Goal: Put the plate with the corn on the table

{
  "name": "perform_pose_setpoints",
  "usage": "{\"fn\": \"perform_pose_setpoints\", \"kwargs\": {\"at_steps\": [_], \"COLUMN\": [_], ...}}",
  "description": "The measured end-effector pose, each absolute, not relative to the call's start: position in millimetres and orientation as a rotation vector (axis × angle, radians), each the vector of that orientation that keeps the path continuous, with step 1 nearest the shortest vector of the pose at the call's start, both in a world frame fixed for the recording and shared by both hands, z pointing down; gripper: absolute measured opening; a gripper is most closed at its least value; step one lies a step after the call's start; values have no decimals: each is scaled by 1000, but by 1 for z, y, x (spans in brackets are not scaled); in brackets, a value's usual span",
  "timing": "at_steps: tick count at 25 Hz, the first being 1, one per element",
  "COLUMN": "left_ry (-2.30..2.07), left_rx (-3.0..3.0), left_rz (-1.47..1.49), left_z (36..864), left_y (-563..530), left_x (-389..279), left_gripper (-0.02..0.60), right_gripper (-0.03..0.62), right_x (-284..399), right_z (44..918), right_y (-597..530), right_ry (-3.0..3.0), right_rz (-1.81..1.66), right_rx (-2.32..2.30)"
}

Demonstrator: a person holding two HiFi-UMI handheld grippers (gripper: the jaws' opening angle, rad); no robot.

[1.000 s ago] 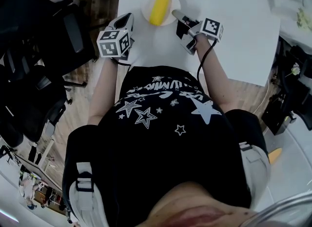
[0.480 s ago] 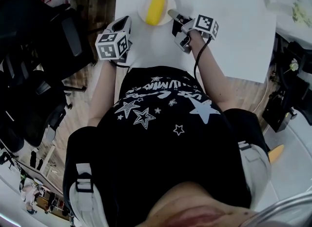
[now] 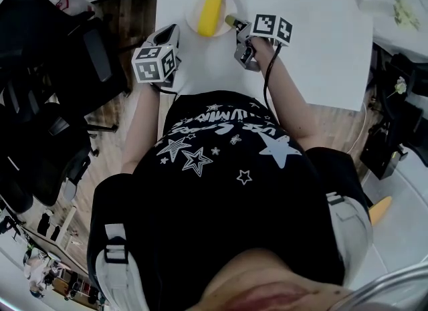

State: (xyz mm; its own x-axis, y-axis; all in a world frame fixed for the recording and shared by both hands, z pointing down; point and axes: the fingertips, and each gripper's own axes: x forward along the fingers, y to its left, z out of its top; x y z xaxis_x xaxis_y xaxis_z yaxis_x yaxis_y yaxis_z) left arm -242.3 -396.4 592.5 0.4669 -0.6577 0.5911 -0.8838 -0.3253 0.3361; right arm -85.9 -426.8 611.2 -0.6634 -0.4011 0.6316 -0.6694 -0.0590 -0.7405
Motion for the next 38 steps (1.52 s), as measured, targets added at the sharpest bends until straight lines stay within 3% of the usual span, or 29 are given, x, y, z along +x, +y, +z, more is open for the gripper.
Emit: {"fn": "perform_pose_setpoints", "kwargs": {"at_steps": [10, 18, 38], "left_ry": [-1282, -1286, -1339], "left_rx": [2097, 2107, 2115], "left_rz": [453, 449, 443], "left_z": [588, 584, 567], "left_y": [-394, -392, -385], "left_x": [-244, -242, -220], "left_gripper": [5, 5, 5], "right_gripper": [84, 163, 167], "right_x": [-88, -91, -56], "right_z": [616, 611, 599], "right_y": [-418, -417, -403], "right_ry": [-1944, -1938, -1973], "right_rz": [1657, 1500, 1455], "right_rx": [1149, 1155, 1125]}}
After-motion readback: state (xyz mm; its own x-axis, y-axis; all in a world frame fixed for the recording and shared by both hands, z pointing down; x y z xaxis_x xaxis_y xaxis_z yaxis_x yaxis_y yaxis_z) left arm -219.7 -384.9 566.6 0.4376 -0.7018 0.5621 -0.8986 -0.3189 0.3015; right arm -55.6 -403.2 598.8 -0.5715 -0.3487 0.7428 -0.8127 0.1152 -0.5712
